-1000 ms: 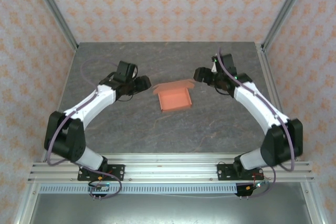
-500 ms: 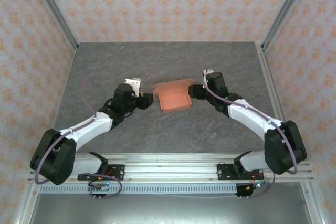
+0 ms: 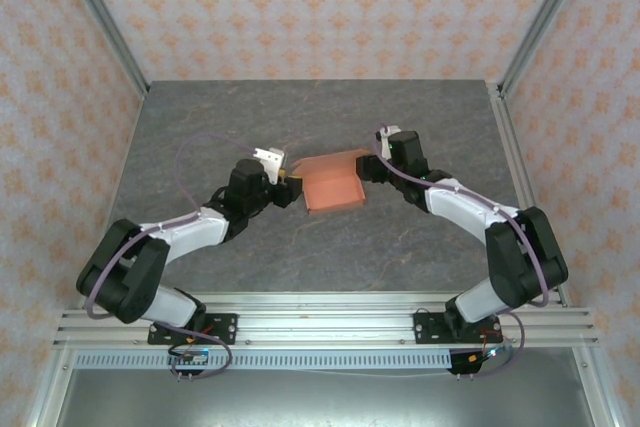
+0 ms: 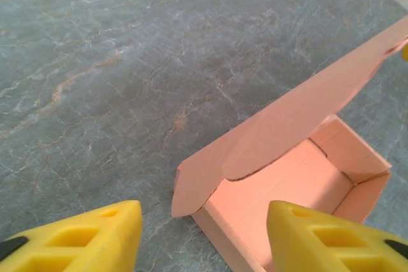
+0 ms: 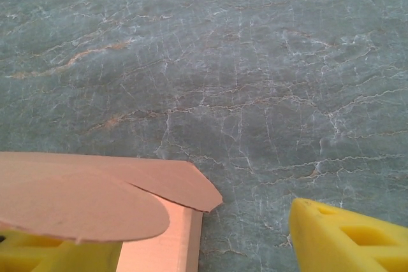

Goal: Fold the paper box

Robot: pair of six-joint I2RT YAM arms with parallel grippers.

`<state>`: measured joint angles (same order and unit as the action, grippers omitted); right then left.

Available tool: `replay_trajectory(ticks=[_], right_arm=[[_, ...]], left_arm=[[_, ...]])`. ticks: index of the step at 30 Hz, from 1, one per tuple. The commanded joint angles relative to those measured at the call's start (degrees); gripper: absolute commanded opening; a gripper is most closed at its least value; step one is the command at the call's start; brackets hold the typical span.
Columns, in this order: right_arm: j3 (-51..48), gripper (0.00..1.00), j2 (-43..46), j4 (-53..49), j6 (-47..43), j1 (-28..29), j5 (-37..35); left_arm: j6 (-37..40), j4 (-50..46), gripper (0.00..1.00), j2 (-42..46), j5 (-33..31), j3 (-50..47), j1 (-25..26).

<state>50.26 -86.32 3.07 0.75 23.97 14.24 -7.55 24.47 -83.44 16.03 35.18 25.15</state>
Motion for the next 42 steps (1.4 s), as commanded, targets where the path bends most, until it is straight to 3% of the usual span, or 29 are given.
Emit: replay_trajectory(ticks=[1,3,7,15,22,26,29,42], right_arm=[[1.99,0.65,-1.29,2.9,-1.22,-0.33,2.79],[2.35,0.62,-2.18,3.38,-1.18,-0.32,3.73],[2.65,0.55,-3.11,4.31,-0.77,-0.35,4.12],[1.95,0.34,-2.49,5.41,0.72,0.62,3.83],[1.71,0.14,-2.99,5.77,1.56,3.14,-0.18],[1.26,0.05,-2.86,6.03,2.96,4.55,-2.65],[0.5,0.0,-2.88,6.98,3.56,6.26,-5.54],[-11.02,0.0,-1.9,21.95,7.06,12.35,-16.44]], left_arm=[[0.27,4.0,0.5,-1.77,-1.01,2.6,0.6],[-0.17,4.1,0.44,-2.54,-1.43,3.46,0.58],[-0.8,3.7,0.43,-3.98,-1.29,5.03,0.67],[-2.2,2.97,0.22,-6.1,-1.55,6.98,1.71],[-2.86,1.02,0.11,-7.39,-4.17,8.65,3.75],[-5.39,-0.6,0.0,-8.03,-6.28,10.07,4.15],[-7.79,0.16,0.0,-8.34,-7.79,10.19,4.71],[-14.27,6.91,0.0,-12.0,-16.04,9.14,10.82]])
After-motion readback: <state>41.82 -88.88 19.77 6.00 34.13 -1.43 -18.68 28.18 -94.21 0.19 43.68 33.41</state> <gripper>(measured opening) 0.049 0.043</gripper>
